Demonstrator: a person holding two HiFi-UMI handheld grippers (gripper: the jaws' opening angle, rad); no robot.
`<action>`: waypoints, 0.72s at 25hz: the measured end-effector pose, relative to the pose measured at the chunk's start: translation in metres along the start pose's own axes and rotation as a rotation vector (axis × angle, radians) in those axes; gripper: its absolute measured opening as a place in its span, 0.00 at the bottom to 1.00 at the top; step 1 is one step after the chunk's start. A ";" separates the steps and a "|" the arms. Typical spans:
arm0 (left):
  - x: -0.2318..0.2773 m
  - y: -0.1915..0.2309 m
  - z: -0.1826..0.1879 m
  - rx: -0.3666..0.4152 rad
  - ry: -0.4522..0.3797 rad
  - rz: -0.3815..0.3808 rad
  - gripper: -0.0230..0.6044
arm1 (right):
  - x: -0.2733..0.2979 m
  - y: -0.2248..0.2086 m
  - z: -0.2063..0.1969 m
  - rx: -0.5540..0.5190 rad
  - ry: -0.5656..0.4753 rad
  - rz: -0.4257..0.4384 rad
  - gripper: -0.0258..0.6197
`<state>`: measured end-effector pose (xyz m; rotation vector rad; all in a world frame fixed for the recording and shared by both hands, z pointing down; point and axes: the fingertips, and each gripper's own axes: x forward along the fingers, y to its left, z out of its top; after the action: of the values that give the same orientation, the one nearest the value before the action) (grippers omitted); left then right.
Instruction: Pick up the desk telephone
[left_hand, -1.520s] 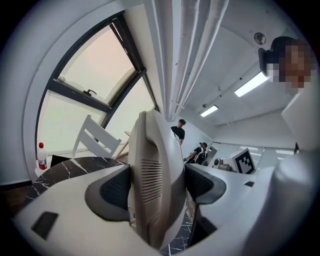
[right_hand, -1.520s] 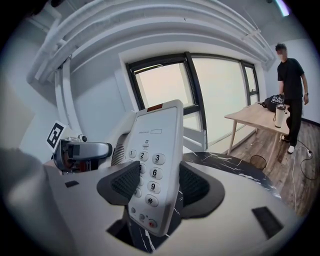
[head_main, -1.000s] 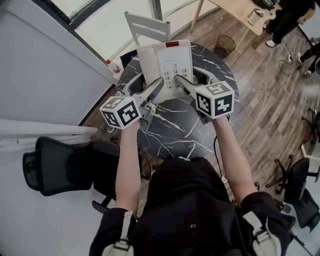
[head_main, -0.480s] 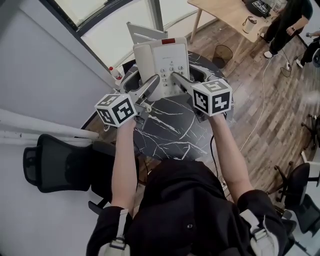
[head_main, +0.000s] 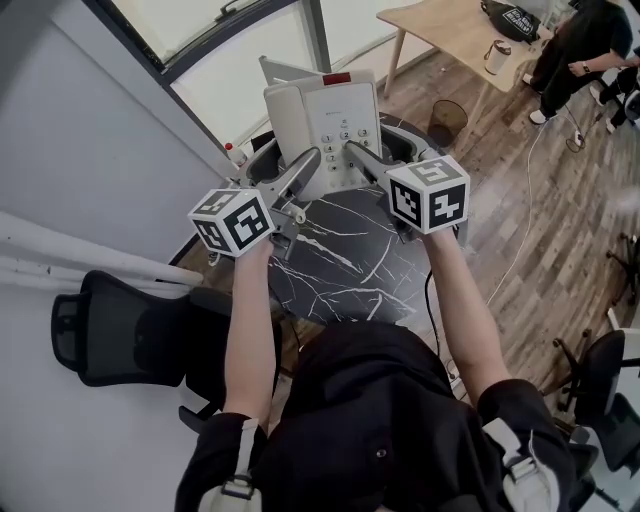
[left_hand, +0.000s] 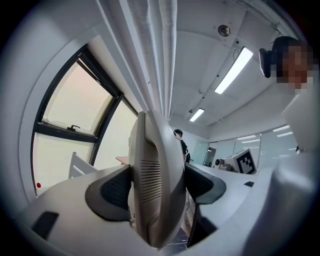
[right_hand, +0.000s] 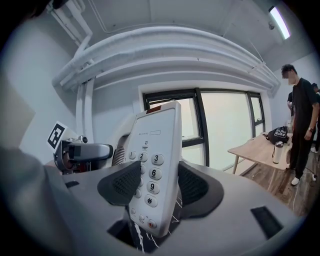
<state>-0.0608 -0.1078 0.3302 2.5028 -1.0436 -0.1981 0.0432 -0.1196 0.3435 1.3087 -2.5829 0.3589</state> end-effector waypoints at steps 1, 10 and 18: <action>0.000 -0.002 0.001 0.005 -0.002 -0.001 0.59 | -0.002 0.000 0.002 -0.006 -0.004 -0.001 0.43; -0.001 -0.006 -0.002 0.005 -0.002 0.006 0.59 | -0.006 0.000 0.001 -0.016 -0.010 -0.003 0.43; 0.002 -0.006 -0.003 0.008 -0.001 0.013 0.59 | -0.006 -0.002 0.001 -0.037 -0.010 0.001 0.43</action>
<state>-0.0547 -0.1039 0.3304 2.5025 -1.0621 -0.1916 0.0483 -0.1167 0.3406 1.2996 -2.5858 0.3037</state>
